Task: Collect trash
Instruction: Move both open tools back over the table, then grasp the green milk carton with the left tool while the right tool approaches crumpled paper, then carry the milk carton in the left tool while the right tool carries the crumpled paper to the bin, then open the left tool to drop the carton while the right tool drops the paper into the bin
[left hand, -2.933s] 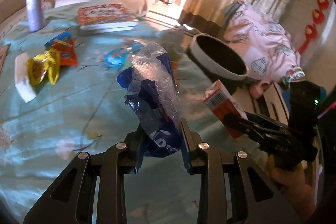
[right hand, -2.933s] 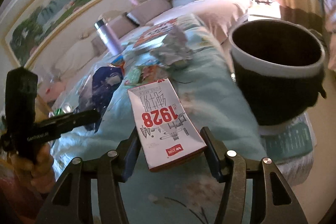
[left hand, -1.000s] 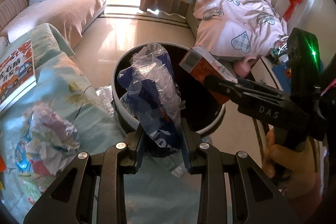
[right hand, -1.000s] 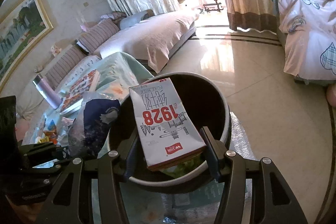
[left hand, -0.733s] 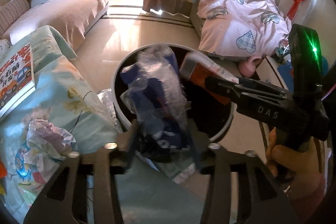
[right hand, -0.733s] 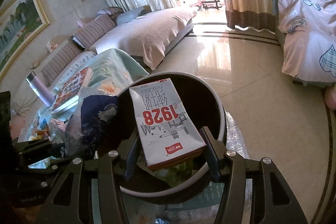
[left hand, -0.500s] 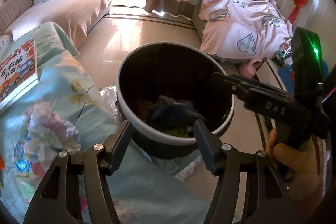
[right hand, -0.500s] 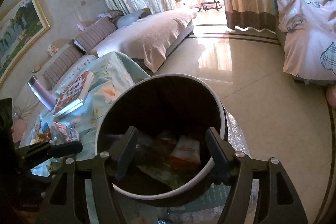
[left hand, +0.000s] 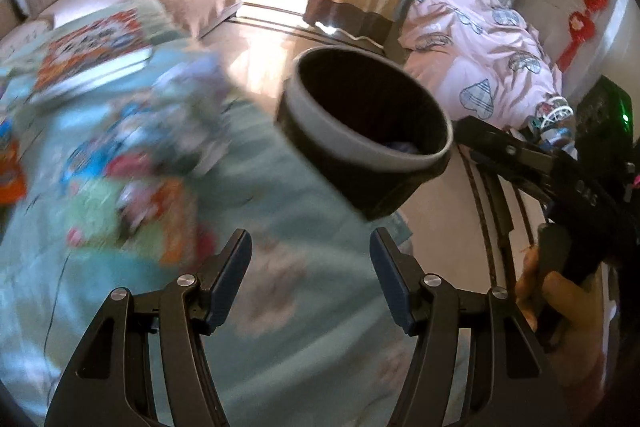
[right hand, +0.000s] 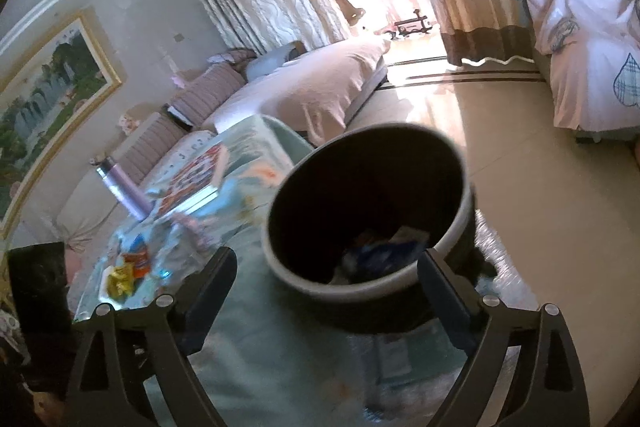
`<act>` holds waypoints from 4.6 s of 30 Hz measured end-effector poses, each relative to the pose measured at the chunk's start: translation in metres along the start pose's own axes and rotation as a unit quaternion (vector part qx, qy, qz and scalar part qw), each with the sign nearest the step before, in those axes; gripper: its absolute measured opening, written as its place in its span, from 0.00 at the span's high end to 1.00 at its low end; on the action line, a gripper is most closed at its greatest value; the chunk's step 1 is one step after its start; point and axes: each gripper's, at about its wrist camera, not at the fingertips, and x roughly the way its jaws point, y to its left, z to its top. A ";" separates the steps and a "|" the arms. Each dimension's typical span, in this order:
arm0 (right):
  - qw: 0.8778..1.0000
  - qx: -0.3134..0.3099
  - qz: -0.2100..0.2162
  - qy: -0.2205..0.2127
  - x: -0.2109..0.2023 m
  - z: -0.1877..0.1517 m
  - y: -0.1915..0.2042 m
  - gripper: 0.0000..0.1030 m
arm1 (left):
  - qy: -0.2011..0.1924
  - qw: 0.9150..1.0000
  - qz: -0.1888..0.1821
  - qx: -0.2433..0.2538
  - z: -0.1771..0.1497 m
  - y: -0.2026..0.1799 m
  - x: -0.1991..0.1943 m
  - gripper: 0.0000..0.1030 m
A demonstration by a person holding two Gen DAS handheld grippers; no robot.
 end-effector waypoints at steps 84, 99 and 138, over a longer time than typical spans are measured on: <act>0.997 -0.003 0.075 0.020 0.021 -0.010 0.046 0.88 | -0.084 0.995 0.051 0.011 -0.008 0.027 -0.025 0.15; 0.999 0.022 0.038 -0.004 -0.001 0.001 0.000 0.88 | -0.073 0.995 0.030 0.067 0.024 -0.025 0.002 0.15; 0.998 0.058 0.019 0.003 0.027 0.044 -0.060 0.57 | -0.021 0.995 0.027 0.098 0.086 -0.064 0.077 0.13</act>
